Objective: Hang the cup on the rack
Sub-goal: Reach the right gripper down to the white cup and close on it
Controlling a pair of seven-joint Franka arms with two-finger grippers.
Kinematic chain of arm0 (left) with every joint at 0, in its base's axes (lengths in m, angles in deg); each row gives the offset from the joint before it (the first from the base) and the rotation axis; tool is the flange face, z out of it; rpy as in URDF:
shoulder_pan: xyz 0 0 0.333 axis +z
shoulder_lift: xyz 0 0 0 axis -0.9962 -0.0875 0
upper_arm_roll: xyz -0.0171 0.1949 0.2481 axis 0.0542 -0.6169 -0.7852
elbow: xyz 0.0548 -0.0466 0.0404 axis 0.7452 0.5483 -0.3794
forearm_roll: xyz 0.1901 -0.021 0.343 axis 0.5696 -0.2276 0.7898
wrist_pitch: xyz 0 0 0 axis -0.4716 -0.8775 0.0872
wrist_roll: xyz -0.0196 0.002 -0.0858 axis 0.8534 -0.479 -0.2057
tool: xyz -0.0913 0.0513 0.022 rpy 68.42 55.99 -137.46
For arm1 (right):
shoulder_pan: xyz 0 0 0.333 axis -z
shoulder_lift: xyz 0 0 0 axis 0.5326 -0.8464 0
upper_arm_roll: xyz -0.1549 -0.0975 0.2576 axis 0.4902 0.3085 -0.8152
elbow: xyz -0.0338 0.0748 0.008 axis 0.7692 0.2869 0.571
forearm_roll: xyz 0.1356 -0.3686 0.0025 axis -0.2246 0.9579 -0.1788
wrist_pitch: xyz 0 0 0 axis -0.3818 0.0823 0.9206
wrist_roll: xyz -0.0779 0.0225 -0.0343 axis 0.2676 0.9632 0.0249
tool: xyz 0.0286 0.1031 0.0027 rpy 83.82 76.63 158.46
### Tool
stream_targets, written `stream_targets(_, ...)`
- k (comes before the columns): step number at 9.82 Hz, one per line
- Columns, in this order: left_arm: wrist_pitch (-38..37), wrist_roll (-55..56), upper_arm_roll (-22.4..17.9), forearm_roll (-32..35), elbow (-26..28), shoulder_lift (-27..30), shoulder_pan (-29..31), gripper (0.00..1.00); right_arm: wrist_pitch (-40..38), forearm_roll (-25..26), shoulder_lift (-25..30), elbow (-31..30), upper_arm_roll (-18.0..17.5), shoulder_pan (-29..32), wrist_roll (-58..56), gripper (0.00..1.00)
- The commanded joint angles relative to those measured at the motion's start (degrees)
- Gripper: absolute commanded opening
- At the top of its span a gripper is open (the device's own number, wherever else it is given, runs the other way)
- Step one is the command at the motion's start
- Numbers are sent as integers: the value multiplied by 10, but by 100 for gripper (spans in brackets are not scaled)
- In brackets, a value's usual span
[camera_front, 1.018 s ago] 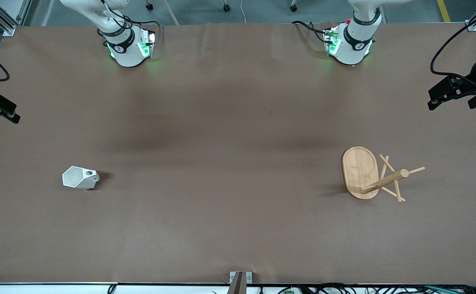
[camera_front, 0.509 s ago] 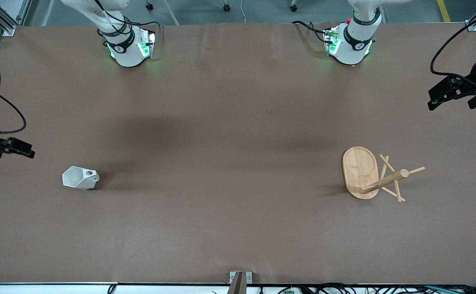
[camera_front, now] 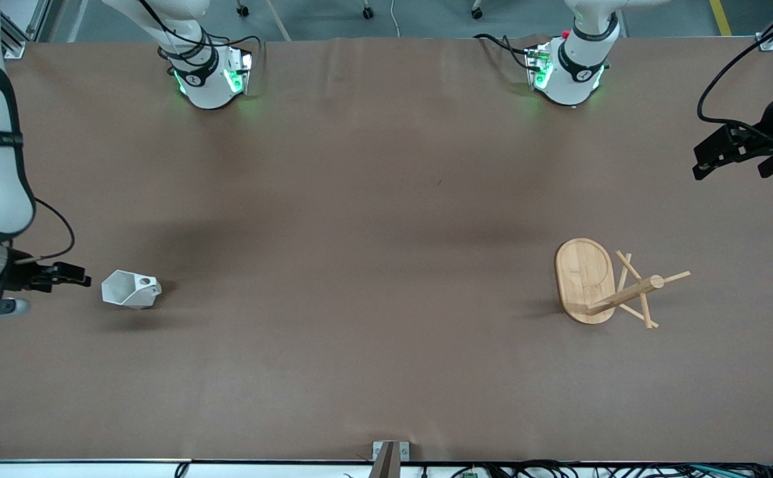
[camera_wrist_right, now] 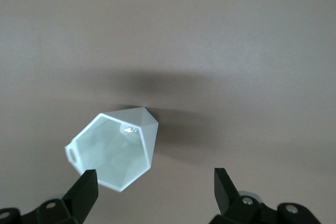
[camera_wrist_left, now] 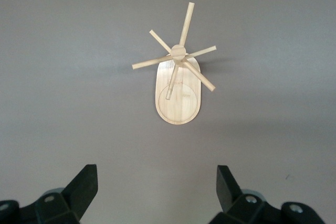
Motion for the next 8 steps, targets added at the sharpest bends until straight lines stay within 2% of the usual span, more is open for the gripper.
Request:
stream_targets(1,-4,-9,2,-5,5,-10,3,100,74,-19,5,-65,-9,-1,-32,97)
stream_targets(3,-4,-9,2,-5,5,-10,3,100,85,-19,5,-73,-9,-7,-34,97)
stream_targets(5,-4,-12,2,-5,5,-10,2,100,133,-20,11,-111,-9,-19,-41,97)
stream_targets(7,-4,-20,2,-6,5,-10,3,100,143,-19,12,-119,-9,-20,-41,94)
stream_targets(8,-4,-22,2,-5,5,-9,3,100,142,-19,12,-118,-9,-23,-41,88)
